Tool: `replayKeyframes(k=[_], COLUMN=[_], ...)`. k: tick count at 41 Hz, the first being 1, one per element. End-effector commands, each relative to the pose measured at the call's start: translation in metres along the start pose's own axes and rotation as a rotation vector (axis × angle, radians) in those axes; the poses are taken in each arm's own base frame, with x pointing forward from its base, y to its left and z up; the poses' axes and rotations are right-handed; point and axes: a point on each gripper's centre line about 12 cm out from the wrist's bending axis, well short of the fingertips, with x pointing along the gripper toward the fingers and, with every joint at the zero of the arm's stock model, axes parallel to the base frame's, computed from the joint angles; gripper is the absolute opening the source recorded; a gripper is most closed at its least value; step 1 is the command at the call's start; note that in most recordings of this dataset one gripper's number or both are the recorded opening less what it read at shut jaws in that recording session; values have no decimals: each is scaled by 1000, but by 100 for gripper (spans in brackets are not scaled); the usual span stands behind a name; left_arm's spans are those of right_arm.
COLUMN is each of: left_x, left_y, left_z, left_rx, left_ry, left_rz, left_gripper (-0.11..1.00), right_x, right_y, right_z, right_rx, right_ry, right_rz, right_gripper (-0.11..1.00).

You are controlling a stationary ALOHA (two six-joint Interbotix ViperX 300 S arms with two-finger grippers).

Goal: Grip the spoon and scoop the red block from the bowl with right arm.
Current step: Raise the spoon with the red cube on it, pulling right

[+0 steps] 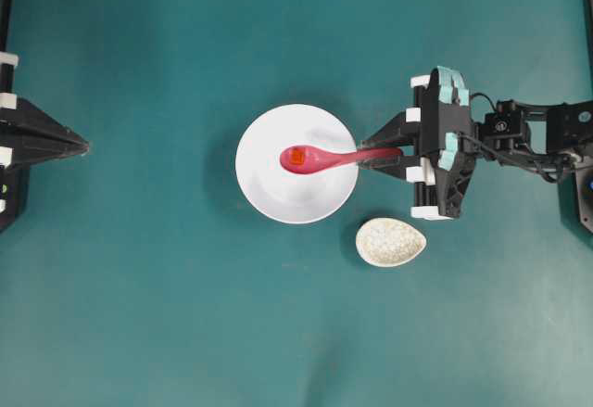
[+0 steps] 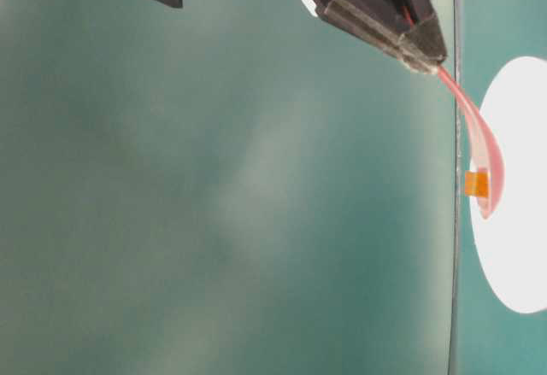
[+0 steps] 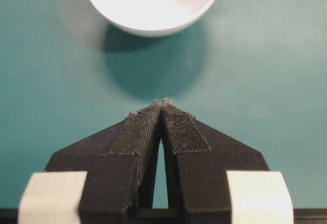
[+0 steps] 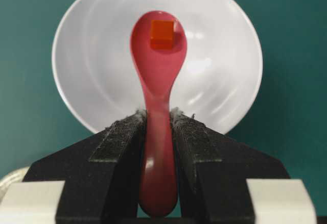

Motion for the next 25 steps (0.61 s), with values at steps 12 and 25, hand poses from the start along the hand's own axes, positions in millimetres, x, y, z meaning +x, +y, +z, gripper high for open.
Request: replayKeyframes(k=[12, 25], left_x=[0, 1], left_y=[0, 0], left_z=[13, 9], left_rx=[3, 0], left_ry=[-52, -20], left_rz=[1, 0], left_gripper=[0, 0], right_x=[-1, -1], right_y=[0, 1], right_z=[15, 26], right_rx=[8, 0], right_ry=[-46, -54], right_rz=[0, 6], right_gripper=[24, 24])
